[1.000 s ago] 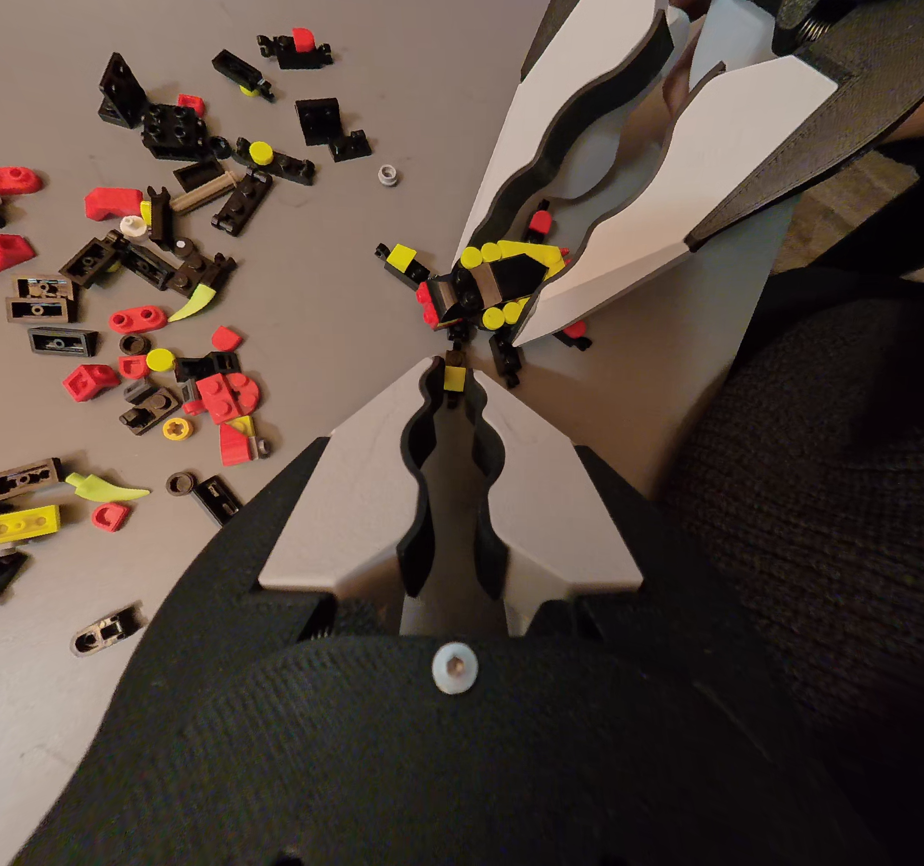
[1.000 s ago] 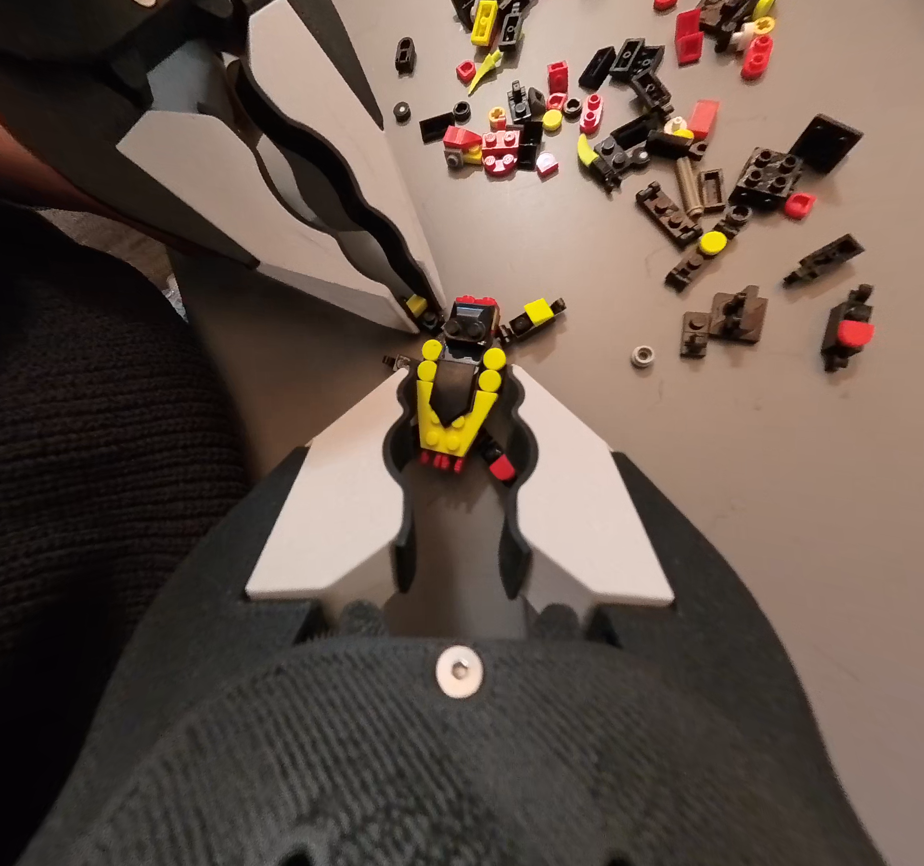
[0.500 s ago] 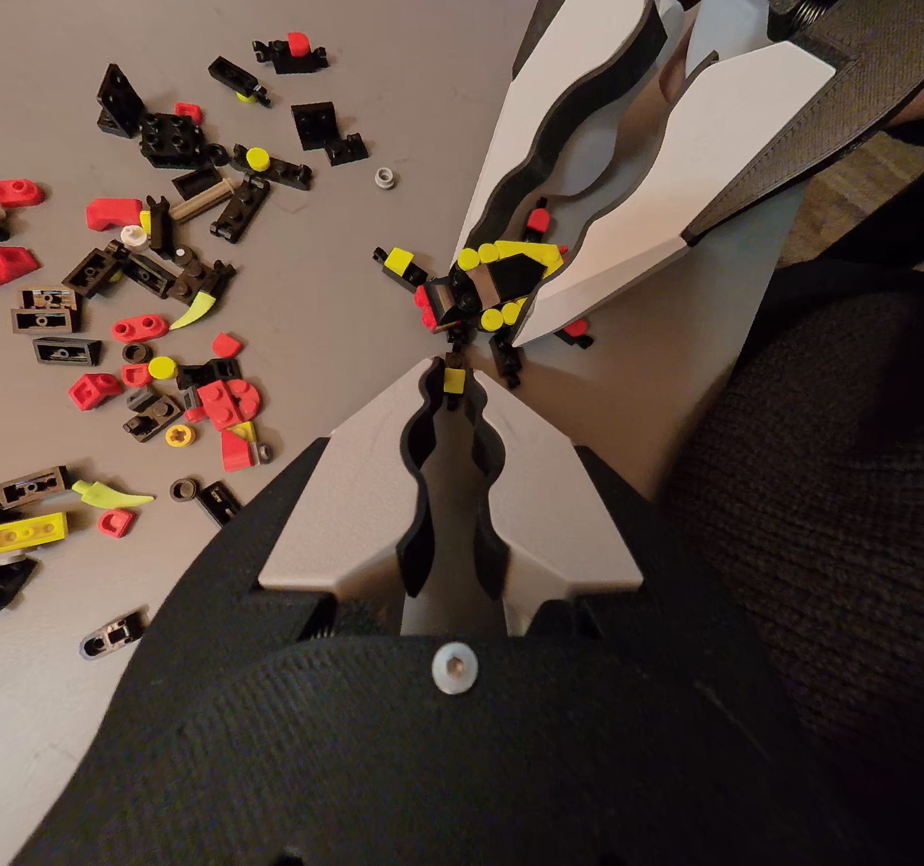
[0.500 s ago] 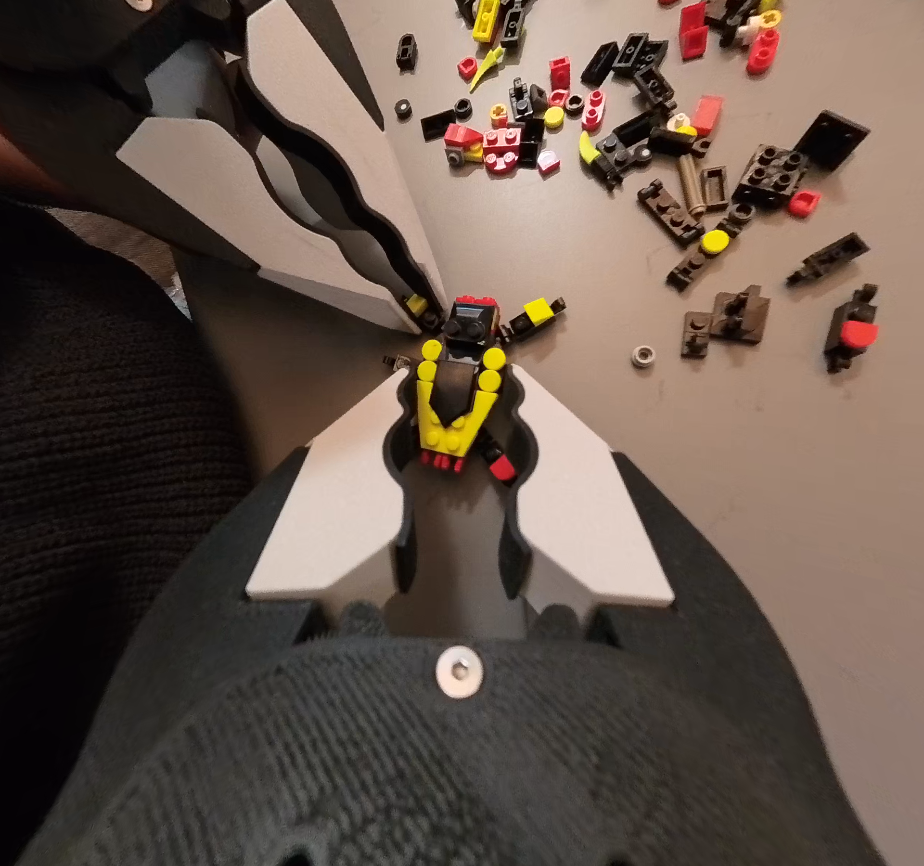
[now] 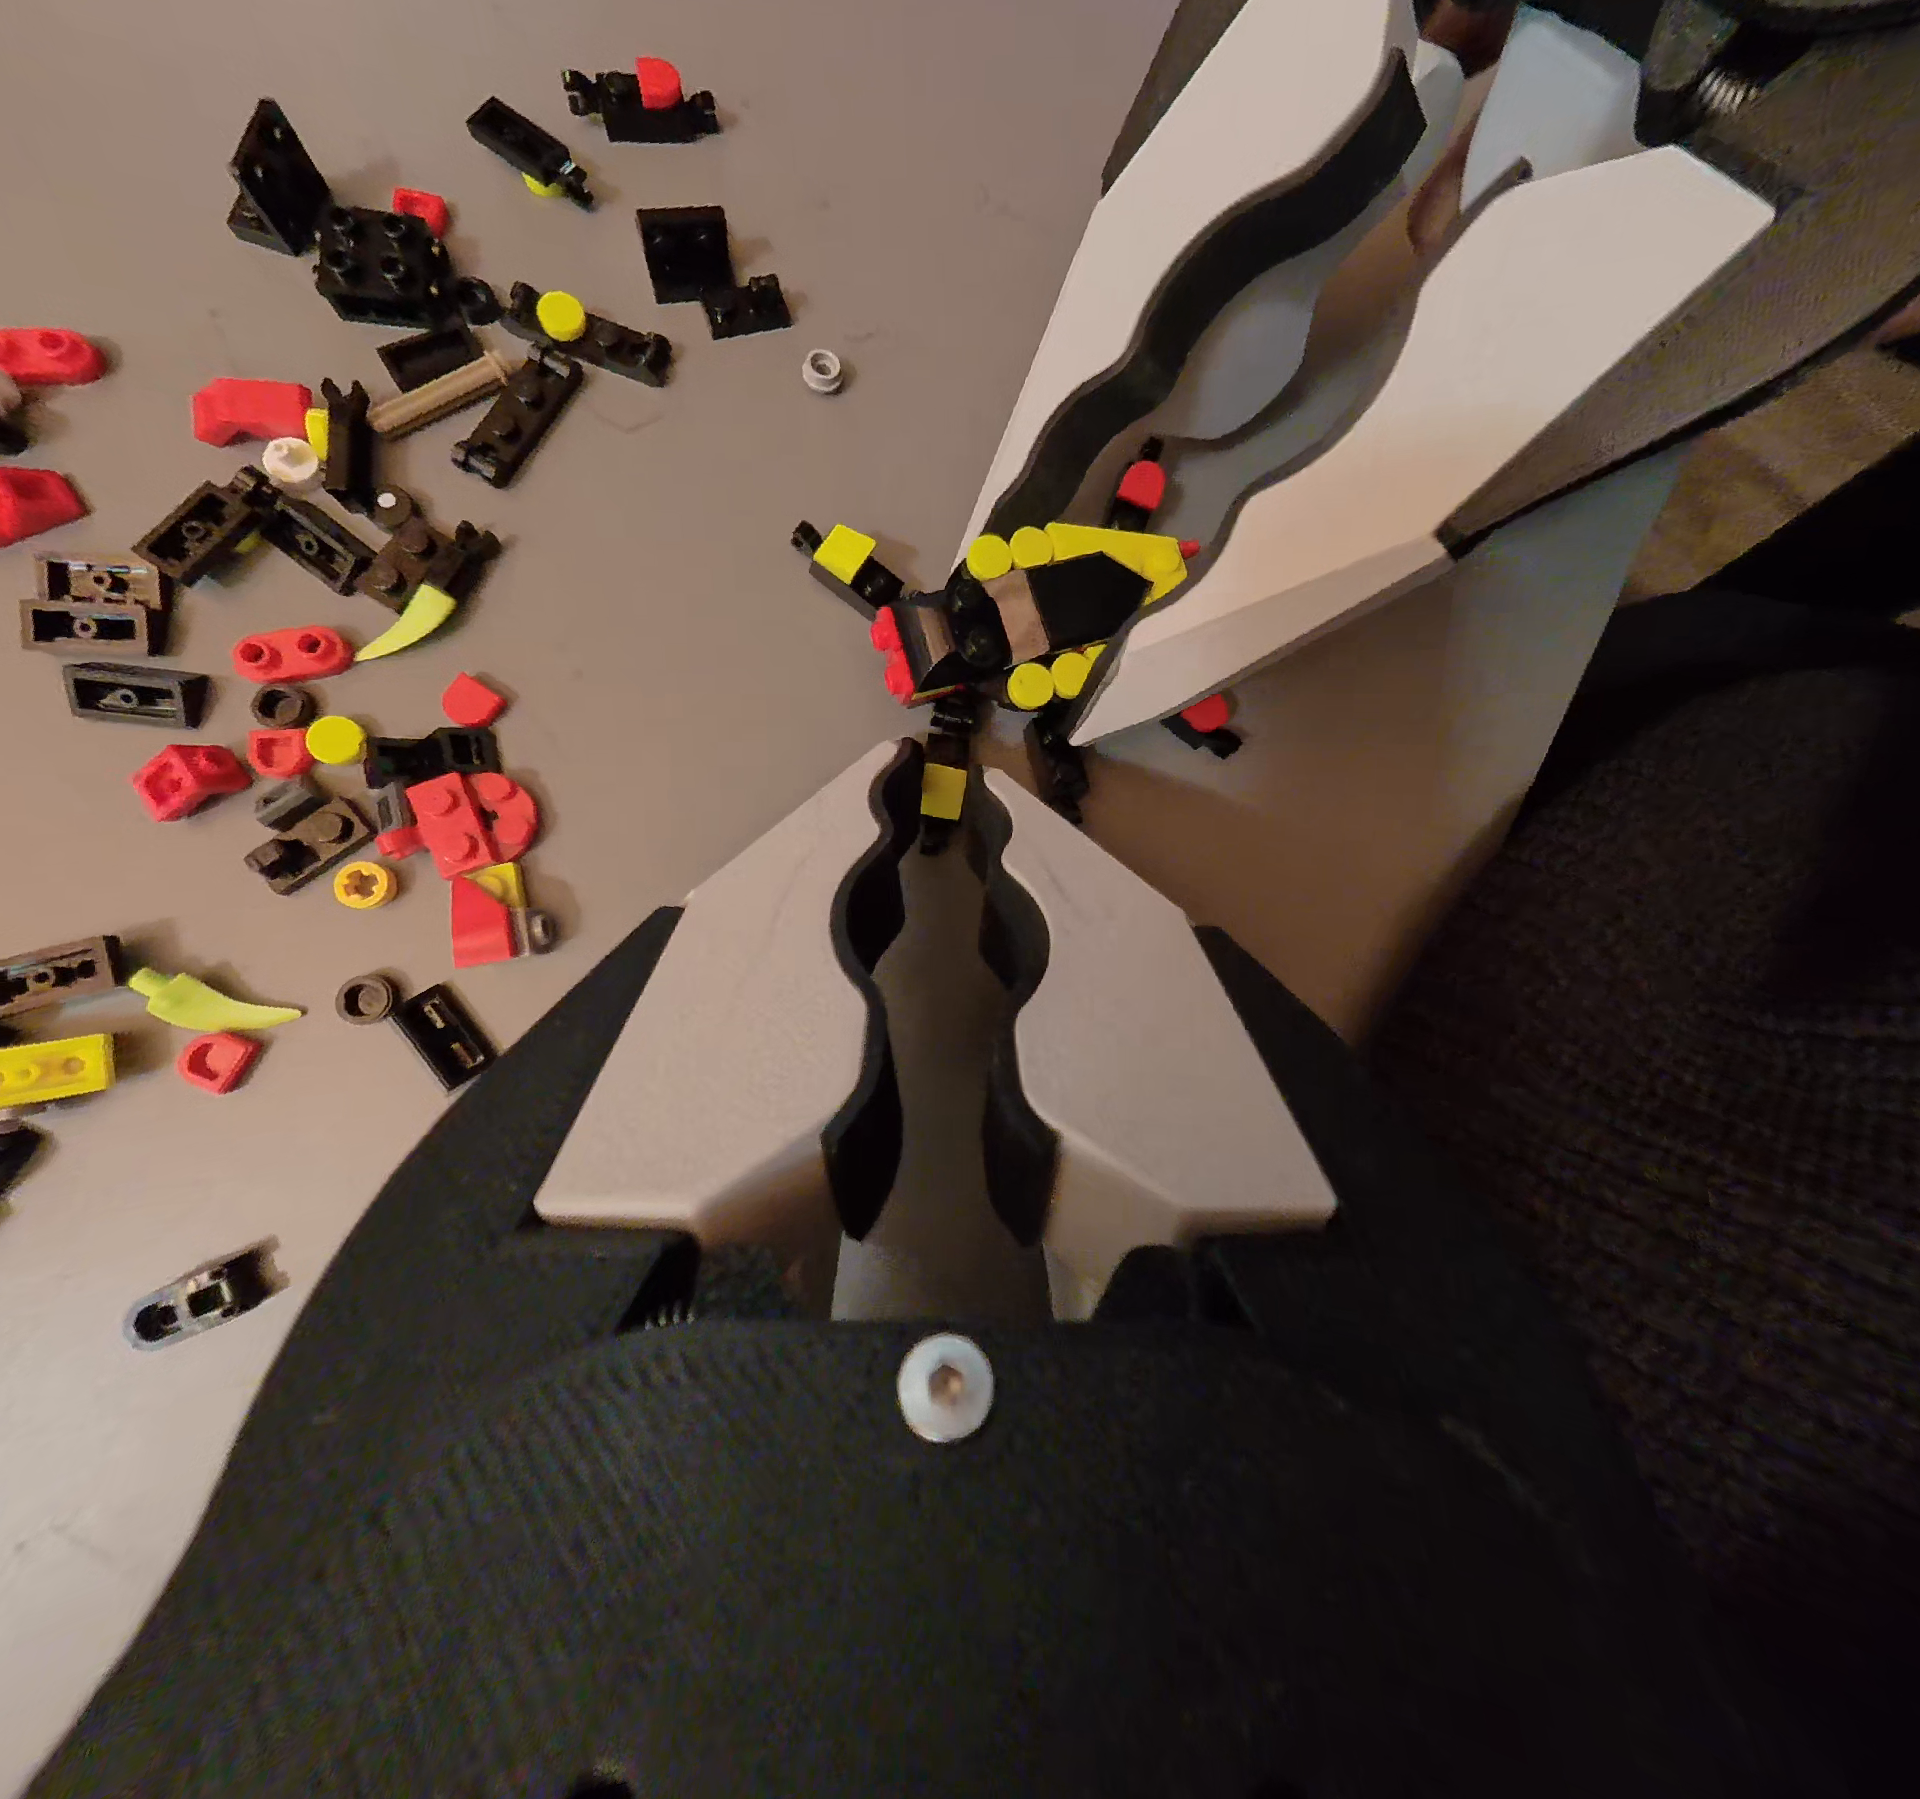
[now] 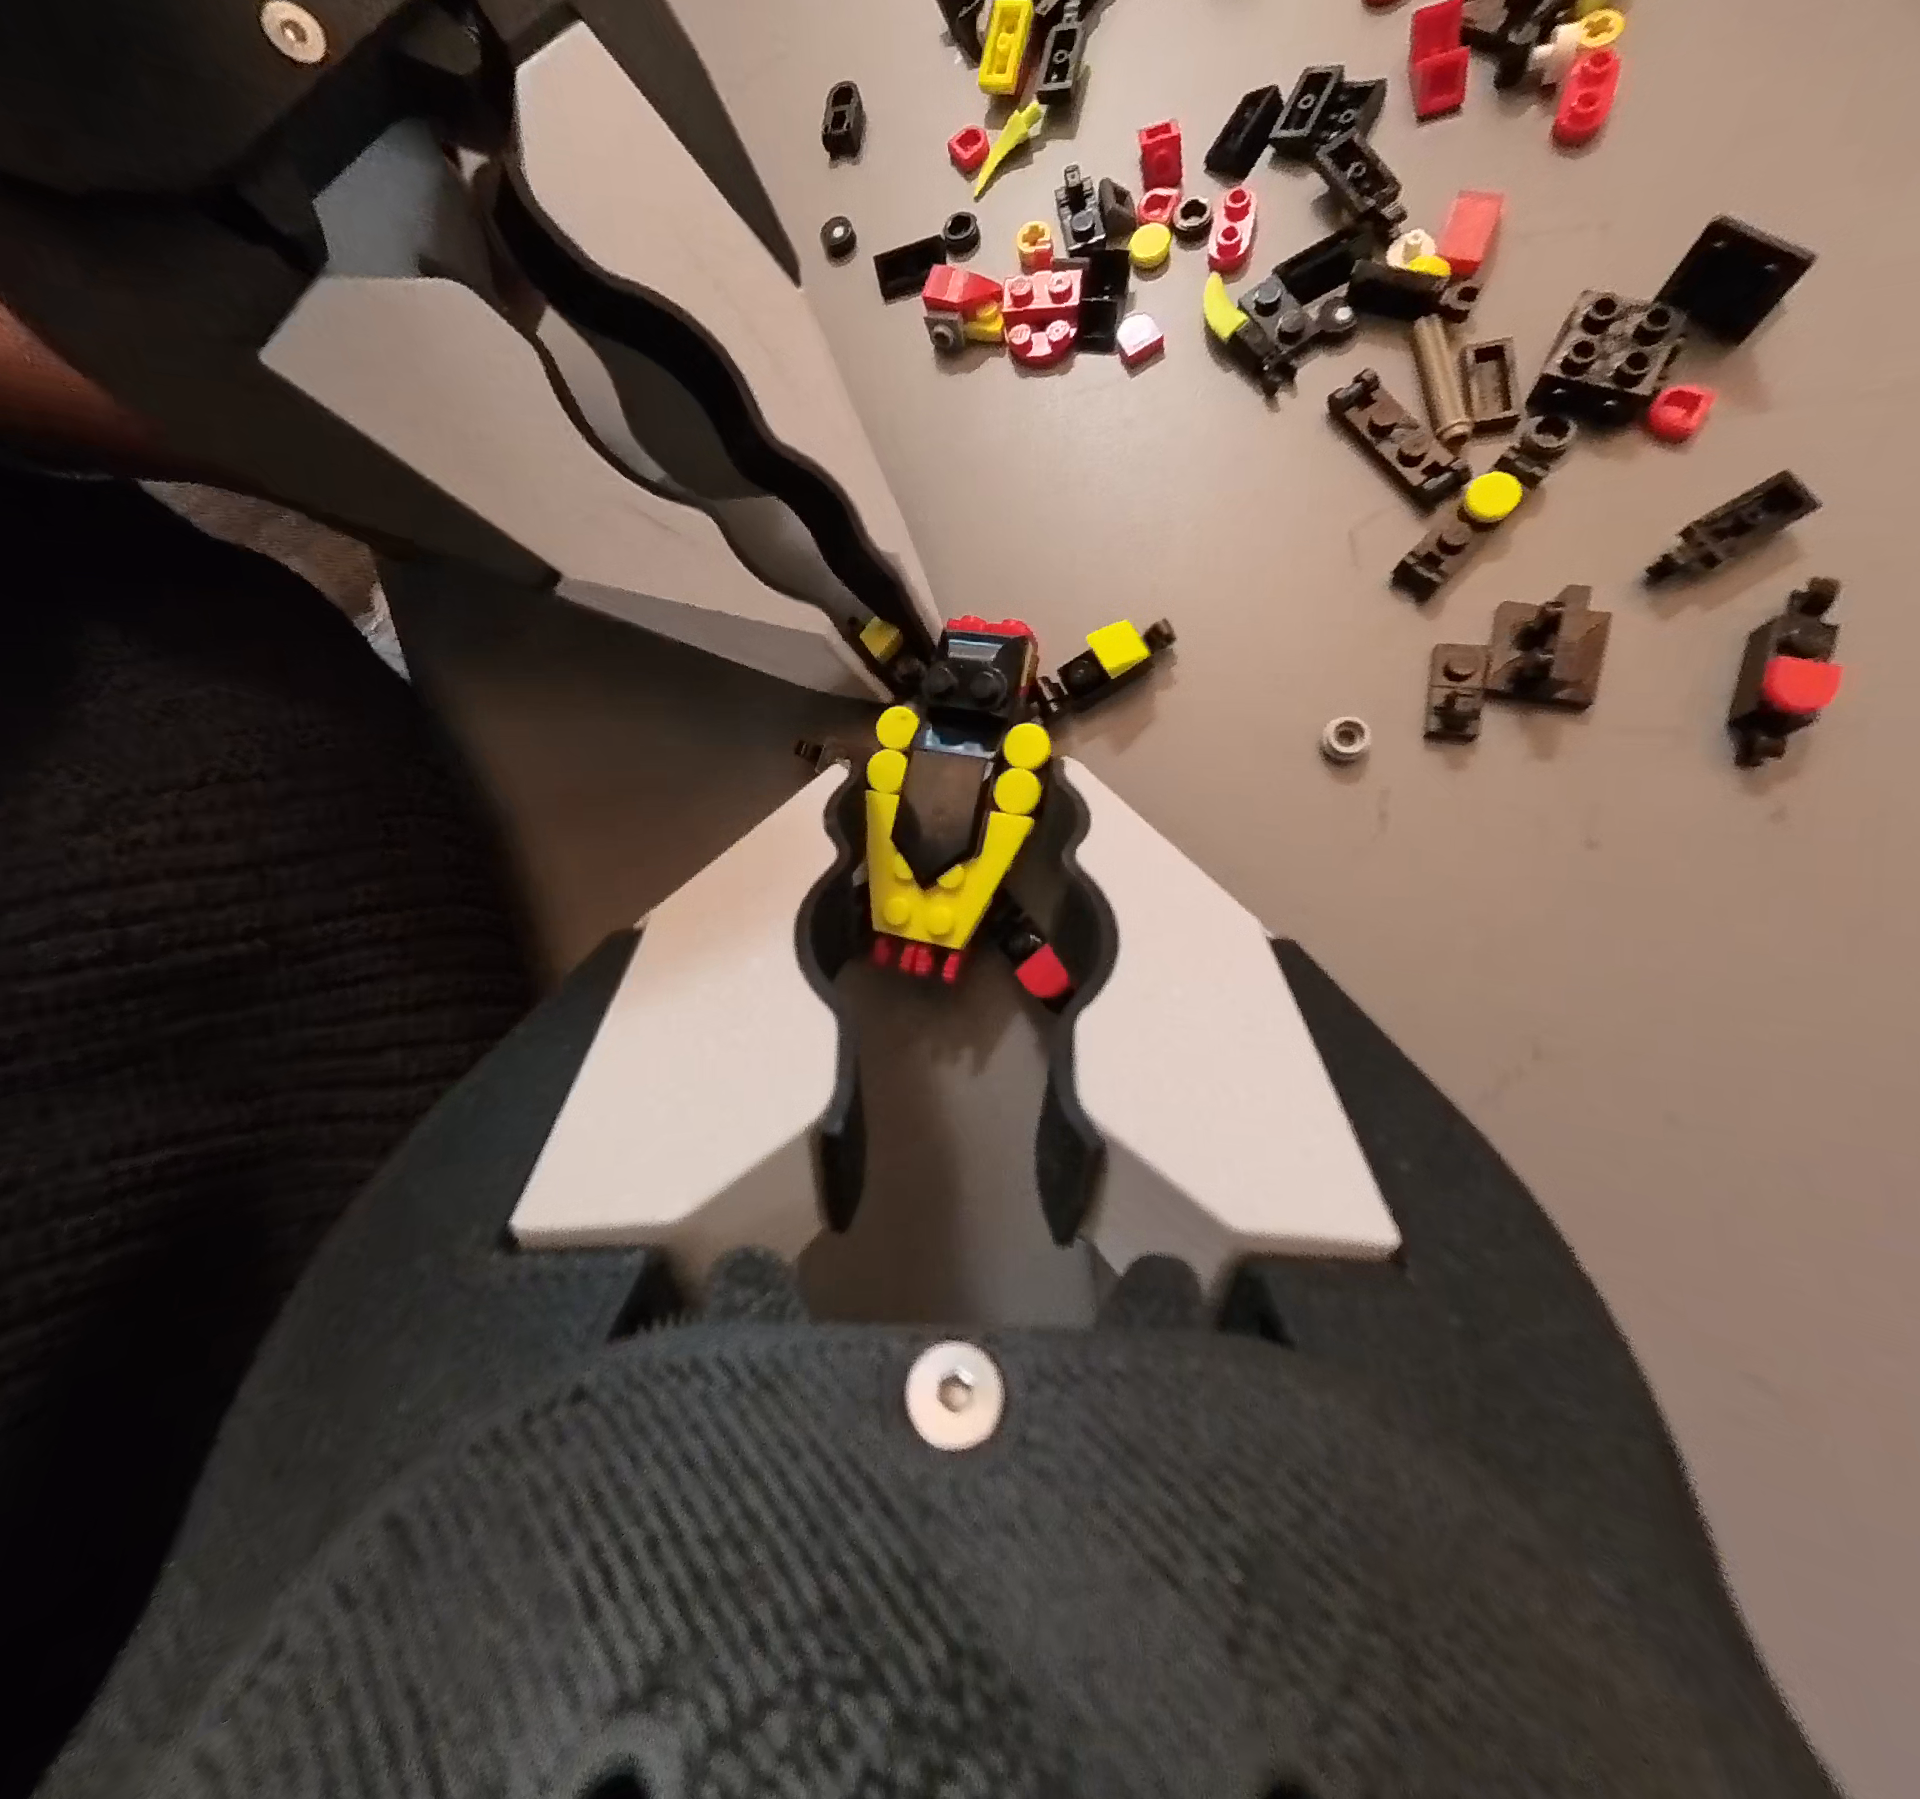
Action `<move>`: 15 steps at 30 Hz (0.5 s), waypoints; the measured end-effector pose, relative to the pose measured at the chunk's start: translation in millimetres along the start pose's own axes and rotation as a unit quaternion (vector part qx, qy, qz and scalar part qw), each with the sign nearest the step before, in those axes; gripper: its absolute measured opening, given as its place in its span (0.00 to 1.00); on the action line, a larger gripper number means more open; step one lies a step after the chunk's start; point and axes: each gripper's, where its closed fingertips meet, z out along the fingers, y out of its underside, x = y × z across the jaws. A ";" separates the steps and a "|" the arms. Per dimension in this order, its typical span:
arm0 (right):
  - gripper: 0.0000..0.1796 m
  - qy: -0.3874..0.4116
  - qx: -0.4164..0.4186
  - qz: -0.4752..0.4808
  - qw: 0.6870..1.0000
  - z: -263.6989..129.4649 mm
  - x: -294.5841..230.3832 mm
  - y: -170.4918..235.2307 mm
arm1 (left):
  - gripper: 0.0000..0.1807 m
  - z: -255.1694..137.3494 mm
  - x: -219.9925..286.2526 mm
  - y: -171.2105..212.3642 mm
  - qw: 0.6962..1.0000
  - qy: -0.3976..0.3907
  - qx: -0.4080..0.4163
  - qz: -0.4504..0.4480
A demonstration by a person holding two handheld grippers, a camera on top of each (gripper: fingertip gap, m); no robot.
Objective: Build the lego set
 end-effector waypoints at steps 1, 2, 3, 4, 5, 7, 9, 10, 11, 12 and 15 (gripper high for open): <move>0.18 0.002 0.002 0.000 1.000 0.0 0.2 -0.1 | 0.03 0.0 -0.3 -0.1 1.000 0.002 0.001 -0.005; 0.18 0.001 0.003 0.000 1.000 0.0 0.3 -0.2 | 0.03 0.1 -0.2 -0.3 1.000 0.000 0.001 -0.005; 0.19 0.001 0.003 -0.001 1.000 0.0 0.7 -0.4 | 0.03 0.3 -0.4 -0.4 1.000 -0.004 0.001 -0.001; 0.18 0.001 0.003 -0.003 1.000 0.0 1.3 -0.6 | 0.03 0.5 -0.9 -0.8 1.000 -0.008 0.001 0.003; 0.18 0.001 0.004 -0.002 1.000 0.1 1.5 -0.9 | 0.03 0.4 -1.4 -0.8 1.000 -0.009 0.001 0.004; 0.19 0.000 0.011 0.008 1.000 0.3 1.6 -1.8 | 0.03 -0.4 -2.0 -1.9 1.000 -0.006 0.005 0.000; 0.19 -0.004 0.016 0.020 1.000 0.8 0.6 -3.2 | 0.03 -1.9 -1.9 -4.1 1.000 0.004 0.013 -0.012; 0.19 -0.009 0.018 0.023 1.000 1.3 -1.1 -3.5 | 0.04 -2.4 -1.4 -4.8 1.000 0.011 0.016 -0.018; 0.19 -0.010 0.018 0.025 0.999 1.7 -2.1 -3.8 | 0.05 -3.1 -1.5 -4.8 0.999 0.014 0.017 -0.022; 0.19 -0.008 0.019 0.026 0.999 2.0 -2.6 -3.8 | 0.05 -3.8 -2.2 -4.3 0.999 0.014 0.018 -0.023; 0.19 -0.003 0.017 0.020 1.000 2.2 -3.7 -3.0 | 0.06 -5.3 -3.3 -4.0 1.000 0.014 0.018 -0.016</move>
